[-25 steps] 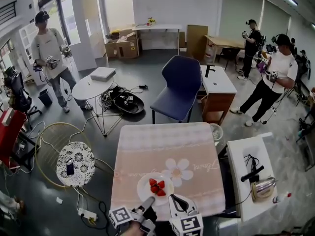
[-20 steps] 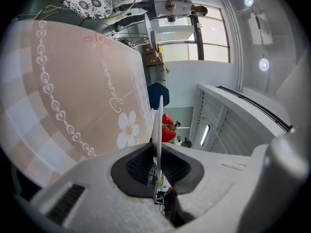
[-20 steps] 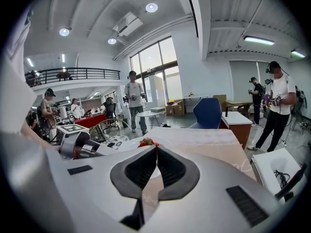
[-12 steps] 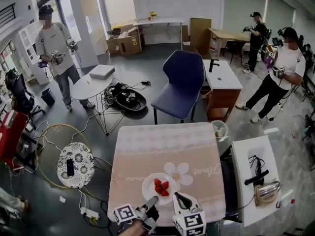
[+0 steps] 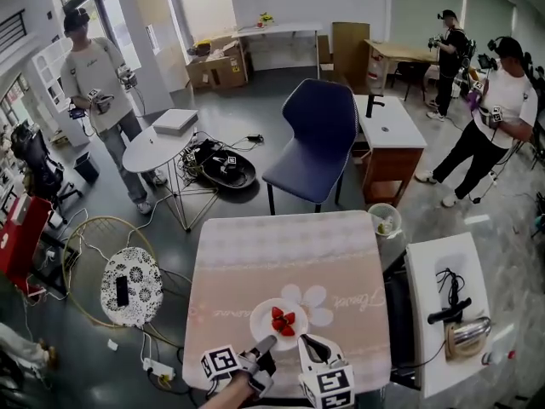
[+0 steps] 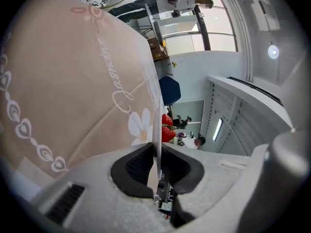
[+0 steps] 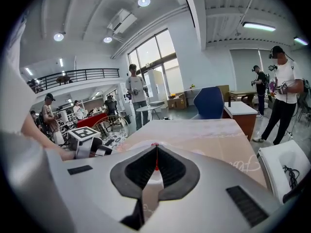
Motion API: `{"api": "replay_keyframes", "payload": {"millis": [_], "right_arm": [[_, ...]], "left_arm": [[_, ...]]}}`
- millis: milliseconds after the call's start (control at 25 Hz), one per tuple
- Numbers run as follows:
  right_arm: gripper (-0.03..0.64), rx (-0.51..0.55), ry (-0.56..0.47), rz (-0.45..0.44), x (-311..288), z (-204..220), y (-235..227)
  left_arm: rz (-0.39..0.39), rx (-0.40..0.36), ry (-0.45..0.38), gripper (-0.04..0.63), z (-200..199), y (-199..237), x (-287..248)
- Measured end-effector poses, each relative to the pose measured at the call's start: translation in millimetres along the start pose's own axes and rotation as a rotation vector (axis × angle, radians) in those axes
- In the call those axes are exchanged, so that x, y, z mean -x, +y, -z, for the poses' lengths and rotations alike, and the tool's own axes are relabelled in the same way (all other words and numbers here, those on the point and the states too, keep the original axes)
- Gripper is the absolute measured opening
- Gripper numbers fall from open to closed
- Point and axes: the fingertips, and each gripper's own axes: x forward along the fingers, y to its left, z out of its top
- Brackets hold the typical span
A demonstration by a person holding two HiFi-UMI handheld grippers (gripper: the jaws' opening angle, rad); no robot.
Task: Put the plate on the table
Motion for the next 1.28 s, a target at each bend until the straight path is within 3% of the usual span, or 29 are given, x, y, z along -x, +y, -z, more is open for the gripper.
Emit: {"api": "replay_keyframes", "payload": {"millis": [720, 880, 1080, 1280], "right_arm": [[0.003, -0.043, 0.028, -0.026, -18, 13, -14], [0.003, -0.046, 0.021, -0.017, -21, 11, -15], [0.003, -0.045, 0.028, -0.022, -22, 13, -14], [0.003, -0.038, 0.038, -0.032, -24, 15, -12]], "left_arm": [[-0.138, -0.015, 0.028, 0.031, -3, 31, -20], [-0.204, -0.109, 0.055, 0.035, -3, 33, -21], [-0.272, -0.233, 0.076, 0.132, -7, 31, -20], [-0.387, -0.385, 0.107, 0.178, -11, 33, -17]]}}
